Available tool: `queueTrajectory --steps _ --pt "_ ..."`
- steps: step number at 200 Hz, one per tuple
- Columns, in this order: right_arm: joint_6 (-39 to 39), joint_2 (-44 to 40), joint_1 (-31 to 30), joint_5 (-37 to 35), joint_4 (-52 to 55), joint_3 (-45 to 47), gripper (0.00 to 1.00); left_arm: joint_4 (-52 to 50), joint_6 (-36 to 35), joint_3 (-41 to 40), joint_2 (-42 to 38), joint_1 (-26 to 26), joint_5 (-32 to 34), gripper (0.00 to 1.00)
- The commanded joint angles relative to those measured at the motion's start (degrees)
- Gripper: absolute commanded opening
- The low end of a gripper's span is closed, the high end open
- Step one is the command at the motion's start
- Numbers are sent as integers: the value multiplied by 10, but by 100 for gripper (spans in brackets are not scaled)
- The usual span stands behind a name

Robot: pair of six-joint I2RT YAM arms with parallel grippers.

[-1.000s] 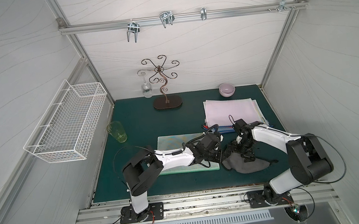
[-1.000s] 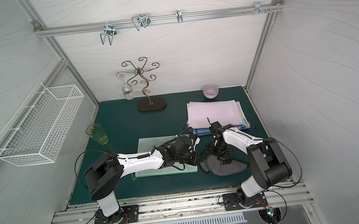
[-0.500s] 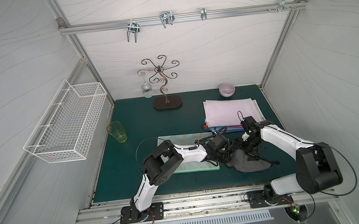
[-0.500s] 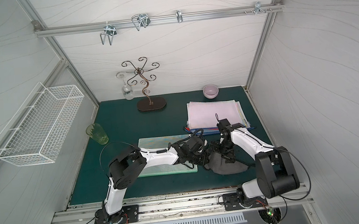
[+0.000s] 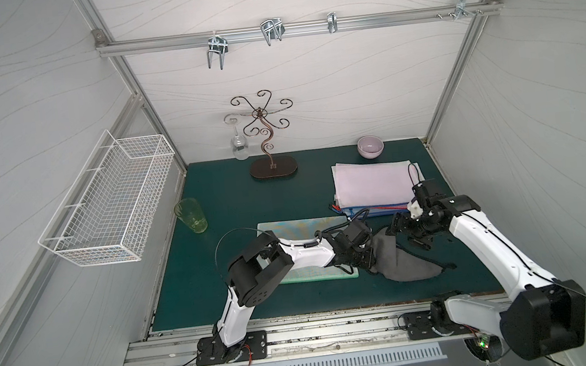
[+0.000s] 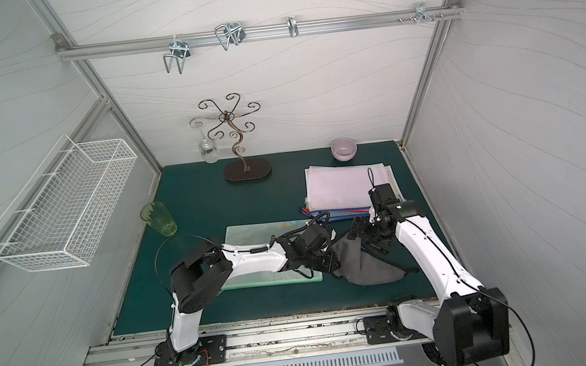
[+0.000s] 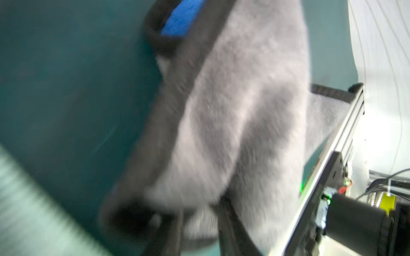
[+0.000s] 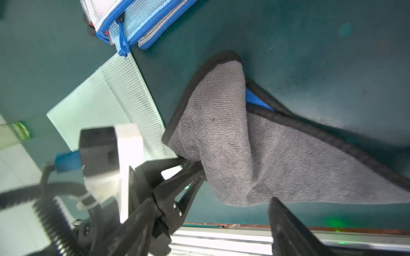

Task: Wipe the document bag
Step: Place the cleaning item at the center of the board, then pick up the document bag from the center of the board.

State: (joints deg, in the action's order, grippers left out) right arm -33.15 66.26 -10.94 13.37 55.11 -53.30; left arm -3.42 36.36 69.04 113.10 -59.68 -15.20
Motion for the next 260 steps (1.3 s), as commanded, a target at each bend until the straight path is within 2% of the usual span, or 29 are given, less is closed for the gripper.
queueTrajectory --steps 1,17,35,65,86,125,141,167,196,219,240,260 --pt "8 1 -14 23 -20 -11 66 13 -28 -2 -62 3 11 36" --pt "10 14 -40 21 -28 -26 63 4 -30 -16 -91 10 15 38" --pt "15 46 -80 32 -47 -43 63 -27 -15 -40 -121 28 31 38" --pt "28 151 -151 87 -99 -65 62 -49 47 -136 -170 92 45 35" --pt "40 221 -186 101 -138 -87 60 -51 60 -189 -189 120 49 35" --pt "48 331 -189 123 -193 -121 46 -59 62 -210 -180 126 69 35" --pt "48 358 -189 117 -197 -121 46 -58 72 -209 -168 126 69 35" --pt "53 372 -189 47 -170 -106 47 -79 71 -201 -161 128 74 35" --pt "57 377 -189 26 -166 -78 47 -87 73 -203 -160 135 75 34" --pt "55 387 -193 50 -194 -54 47 -84 73 -207 -158 138 71 34" --pt "56 424 -205 120 -240 -48 47 -82 76 -212 -155 140 68 34" --pt "49 453 -227 155 -276 -51 47 -80 79 -215 -154 141 68 34"
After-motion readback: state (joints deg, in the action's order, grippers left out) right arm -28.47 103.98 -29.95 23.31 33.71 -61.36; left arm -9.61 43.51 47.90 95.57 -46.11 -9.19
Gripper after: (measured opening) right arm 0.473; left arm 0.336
